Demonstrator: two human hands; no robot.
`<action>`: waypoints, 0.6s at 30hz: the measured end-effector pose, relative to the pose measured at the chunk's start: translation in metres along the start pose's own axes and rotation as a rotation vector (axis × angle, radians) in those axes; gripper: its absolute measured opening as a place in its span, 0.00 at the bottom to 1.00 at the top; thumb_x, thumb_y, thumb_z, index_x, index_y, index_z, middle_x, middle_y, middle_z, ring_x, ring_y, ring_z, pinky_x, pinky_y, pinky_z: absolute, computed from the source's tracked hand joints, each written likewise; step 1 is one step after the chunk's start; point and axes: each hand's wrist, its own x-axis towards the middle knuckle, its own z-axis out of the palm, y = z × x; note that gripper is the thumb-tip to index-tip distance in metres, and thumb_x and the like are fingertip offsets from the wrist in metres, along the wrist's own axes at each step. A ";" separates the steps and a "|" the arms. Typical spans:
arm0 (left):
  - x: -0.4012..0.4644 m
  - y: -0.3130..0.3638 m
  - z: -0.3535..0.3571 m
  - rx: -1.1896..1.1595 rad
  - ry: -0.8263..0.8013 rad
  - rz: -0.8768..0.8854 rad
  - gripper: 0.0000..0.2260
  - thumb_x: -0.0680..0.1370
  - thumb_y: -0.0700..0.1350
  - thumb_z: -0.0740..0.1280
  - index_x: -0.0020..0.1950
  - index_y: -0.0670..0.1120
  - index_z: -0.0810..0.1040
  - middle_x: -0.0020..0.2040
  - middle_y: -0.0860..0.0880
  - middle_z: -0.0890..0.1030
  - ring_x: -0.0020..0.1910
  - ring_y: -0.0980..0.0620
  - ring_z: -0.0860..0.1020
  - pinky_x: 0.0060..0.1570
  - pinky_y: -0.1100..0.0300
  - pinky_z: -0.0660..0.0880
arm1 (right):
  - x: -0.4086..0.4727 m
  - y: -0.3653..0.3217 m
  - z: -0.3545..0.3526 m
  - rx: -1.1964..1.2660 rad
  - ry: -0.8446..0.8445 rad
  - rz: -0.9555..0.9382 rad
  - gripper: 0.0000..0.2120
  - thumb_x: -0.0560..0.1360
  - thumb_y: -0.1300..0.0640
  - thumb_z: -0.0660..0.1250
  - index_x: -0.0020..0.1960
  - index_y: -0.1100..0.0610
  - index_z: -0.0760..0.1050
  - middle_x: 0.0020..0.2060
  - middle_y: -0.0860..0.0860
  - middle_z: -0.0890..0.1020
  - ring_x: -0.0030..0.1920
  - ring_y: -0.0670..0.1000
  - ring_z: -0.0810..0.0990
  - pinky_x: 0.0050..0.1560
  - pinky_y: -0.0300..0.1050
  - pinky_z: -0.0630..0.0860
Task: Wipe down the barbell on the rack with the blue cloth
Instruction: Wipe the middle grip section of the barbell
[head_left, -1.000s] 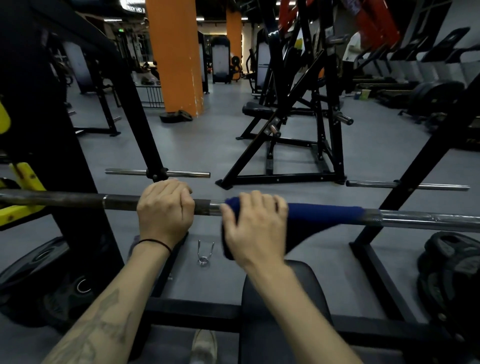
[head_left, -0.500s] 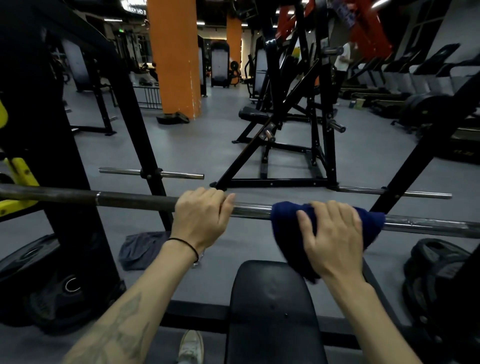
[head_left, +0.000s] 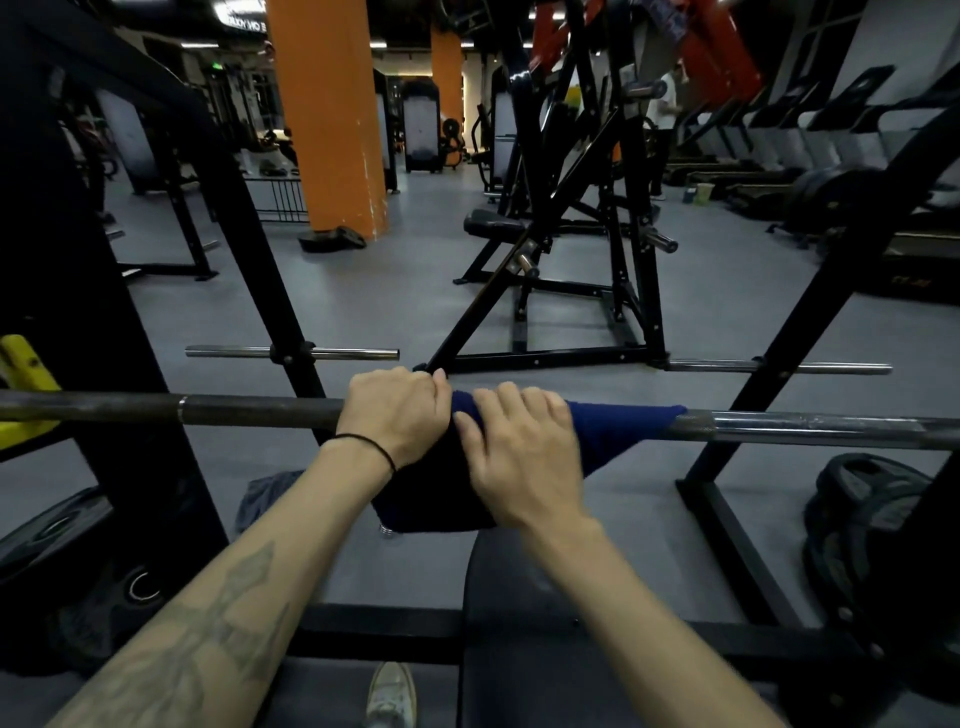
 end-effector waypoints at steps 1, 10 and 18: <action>0.005 -0.002 0.001 0.019 -0.041 0.042 0.20 0.85 0.50 0.51 0.54 0.44 0.81 0.54 0.42 0.82 0.54 0.38 0.80 0.45 0.52 0.69 | -0.003 0.020 -0.006 -0.012 -0.018 -0.029 0.19 0.83 0.43 0.55 0.51 0.55 0.78 0.43 0.53 0.78 0.45 0.58 0.74 0.54 0.55 0.68; -0.002 -0.005 -0.008 -0.009 -0.038 0.075 0.13 0.82 0.47 0.58 0.39 0.47 0.74 0.40 0.43 0.80 0.41 0.38 0.80 0.33 0.56 0.61 | -0.026 0.112 -0.041 -0.082 0.100 0.298 0.18 0.83 0.48 0.54 0.47 0.59 0.76 0.42 0.56 0.77 0.48 0.60 0.73 0.63 0.60 0.67; -0.010 -0.002 0.017 -0.264 0.388 -0.011 0.14 0.78 0.50 0.56 0.36 0.47 0.72 0.34 0.49 0.77 0.34 0.43 0.77 0.28 0.57 0.62 | -0.004 -0.009 -0.001 0.019 0.039 0.196 0.15 0.81 0.47 0.56 0.49 0.54 0.78 0.46 0.53 0.79 0.51 0.59 0.76 0.69 0.59 0.65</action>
